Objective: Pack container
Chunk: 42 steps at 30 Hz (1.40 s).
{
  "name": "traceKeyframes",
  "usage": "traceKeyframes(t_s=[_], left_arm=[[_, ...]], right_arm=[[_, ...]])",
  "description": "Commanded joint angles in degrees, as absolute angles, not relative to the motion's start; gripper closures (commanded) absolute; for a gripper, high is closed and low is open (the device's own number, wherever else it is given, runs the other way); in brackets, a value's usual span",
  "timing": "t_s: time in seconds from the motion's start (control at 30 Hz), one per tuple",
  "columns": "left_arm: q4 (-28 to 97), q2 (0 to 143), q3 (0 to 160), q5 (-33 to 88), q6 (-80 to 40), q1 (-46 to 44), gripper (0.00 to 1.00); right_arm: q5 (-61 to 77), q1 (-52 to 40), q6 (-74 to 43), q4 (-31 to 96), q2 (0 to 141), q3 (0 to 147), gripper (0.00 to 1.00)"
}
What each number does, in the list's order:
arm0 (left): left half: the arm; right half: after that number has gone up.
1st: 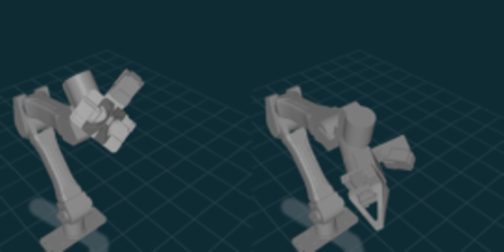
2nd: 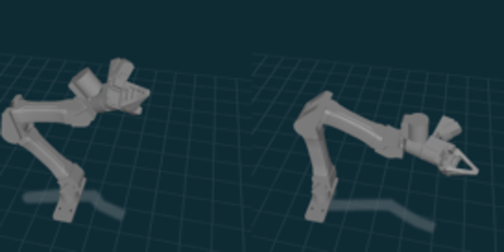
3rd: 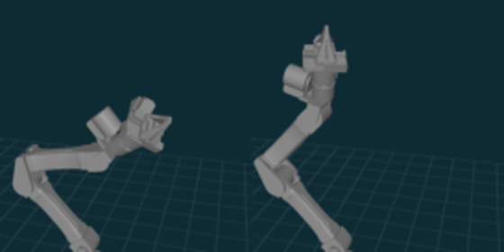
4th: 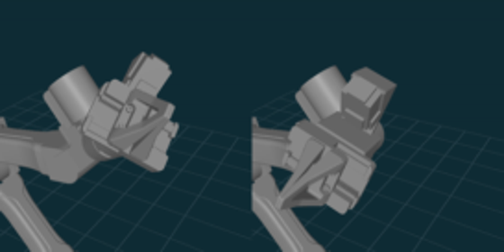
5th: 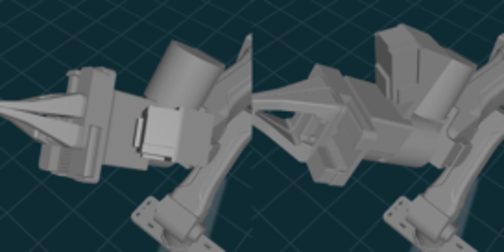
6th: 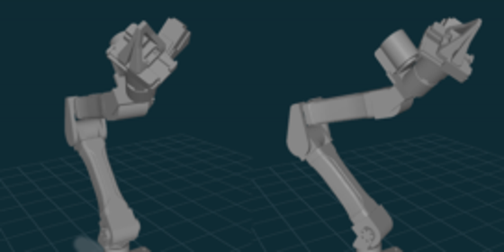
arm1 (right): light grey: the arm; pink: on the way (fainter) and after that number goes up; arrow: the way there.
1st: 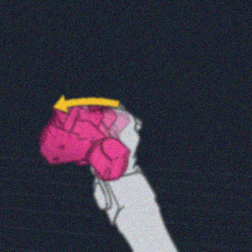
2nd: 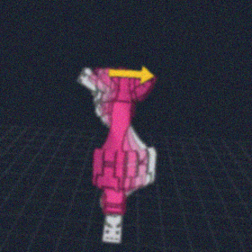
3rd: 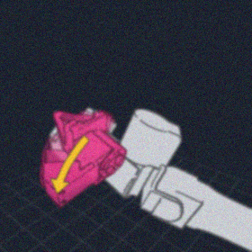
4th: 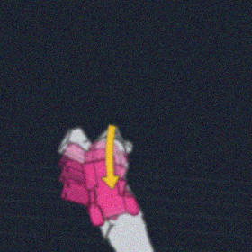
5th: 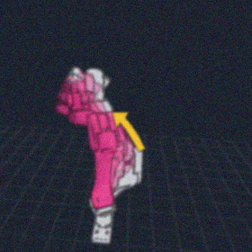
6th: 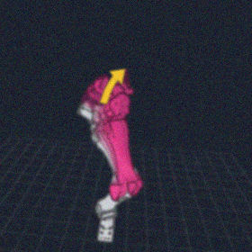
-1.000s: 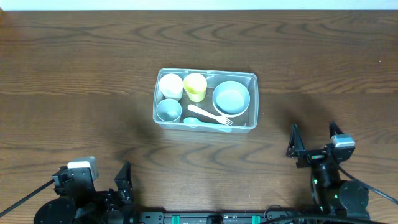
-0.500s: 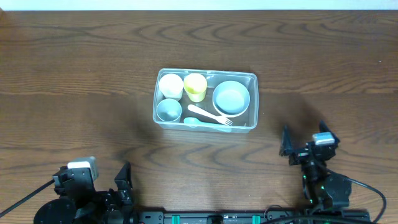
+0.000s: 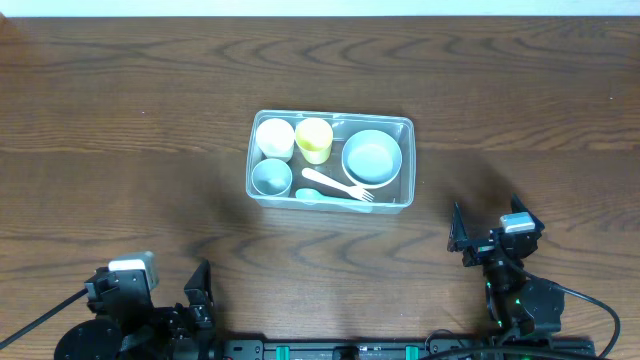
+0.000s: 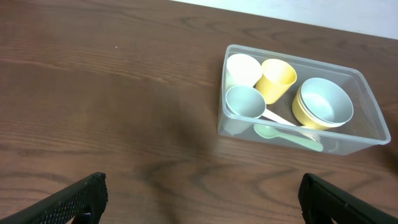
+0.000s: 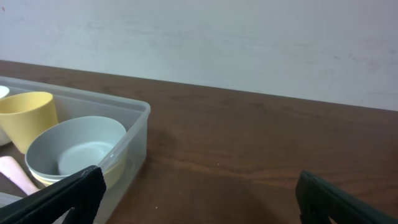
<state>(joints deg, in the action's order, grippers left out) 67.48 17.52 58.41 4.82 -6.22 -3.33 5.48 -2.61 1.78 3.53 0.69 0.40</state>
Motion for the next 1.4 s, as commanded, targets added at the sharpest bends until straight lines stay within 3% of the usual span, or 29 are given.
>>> traceKeyframes(t_s=[0.0,0.77,1.37], left_arm=[[67.4,17.5,58.3,5.5,-7.0,-3.4,0.02],[68.5,17.2,56.2,5.1,-4.8,-2.5,0.02],[28.0,0.1,15.4,4.9,-2.1,-1.5,0.02]], right_arm=[[4.9,-3.2,2.4,3.8,0.3,0.3,0.01],[4.9,-3.2,2.4,3.8,0.3,0.3,0.01],[4.9,-3.2,2.4,3.8,0.3,0.3,0.01]])
